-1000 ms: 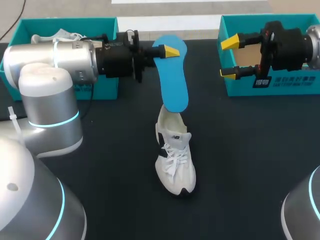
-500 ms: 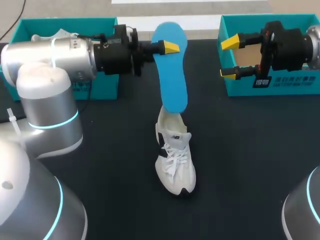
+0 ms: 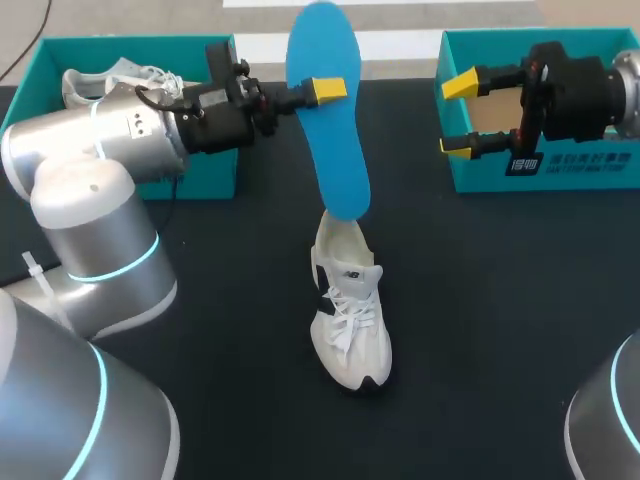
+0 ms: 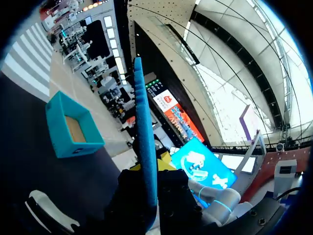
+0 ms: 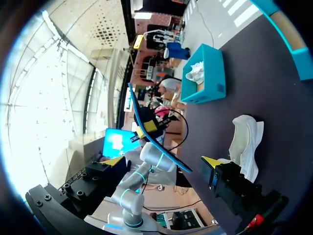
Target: Take the shoe out of the shoebox, open the shoe tongue, remove and reinsert the insole, then place the shoe into the shoebox
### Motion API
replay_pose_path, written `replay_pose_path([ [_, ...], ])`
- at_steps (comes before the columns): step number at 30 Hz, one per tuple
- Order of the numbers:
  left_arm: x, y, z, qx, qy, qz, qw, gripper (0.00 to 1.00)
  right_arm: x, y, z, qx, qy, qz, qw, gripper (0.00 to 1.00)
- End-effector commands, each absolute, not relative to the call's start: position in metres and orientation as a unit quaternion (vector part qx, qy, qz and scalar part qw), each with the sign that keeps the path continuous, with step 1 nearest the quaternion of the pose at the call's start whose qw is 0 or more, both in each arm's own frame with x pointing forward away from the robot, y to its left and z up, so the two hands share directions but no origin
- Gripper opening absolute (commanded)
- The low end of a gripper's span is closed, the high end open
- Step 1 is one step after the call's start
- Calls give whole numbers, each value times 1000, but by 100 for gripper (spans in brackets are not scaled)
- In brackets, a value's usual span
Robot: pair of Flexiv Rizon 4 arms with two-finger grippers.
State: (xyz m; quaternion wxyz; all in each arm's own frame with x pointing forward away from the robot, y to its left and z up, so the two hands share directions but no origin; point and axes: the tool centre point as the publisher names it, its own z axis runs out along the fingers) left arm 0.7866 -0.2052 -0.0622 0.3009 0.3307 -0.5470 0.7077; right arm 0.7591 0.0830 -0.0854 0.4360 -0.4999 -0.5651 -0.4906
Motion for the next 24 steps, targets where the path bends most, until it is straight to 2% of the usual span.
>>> replay_pose_path([
  [1, 792, -207, -62, 10, -581, 813, 34, 0, 760, 85, -86, -500, -565, -490, 436, 100],
  [5, 796, -206, -61, -122, -605, 785, -60, 0, 760, 85, -86, -500, -565, -490, 436, 100],
  [8, 796, -205, -59, -148, -610, 772, -97, 0, 760, 85, -86, -500, -565, -490, 436, 100],
  [24, 792, -204, -55, -124, -615, 774, -90, 0, 760, 85, -86, -500, -565, -490, 436, 100],
])
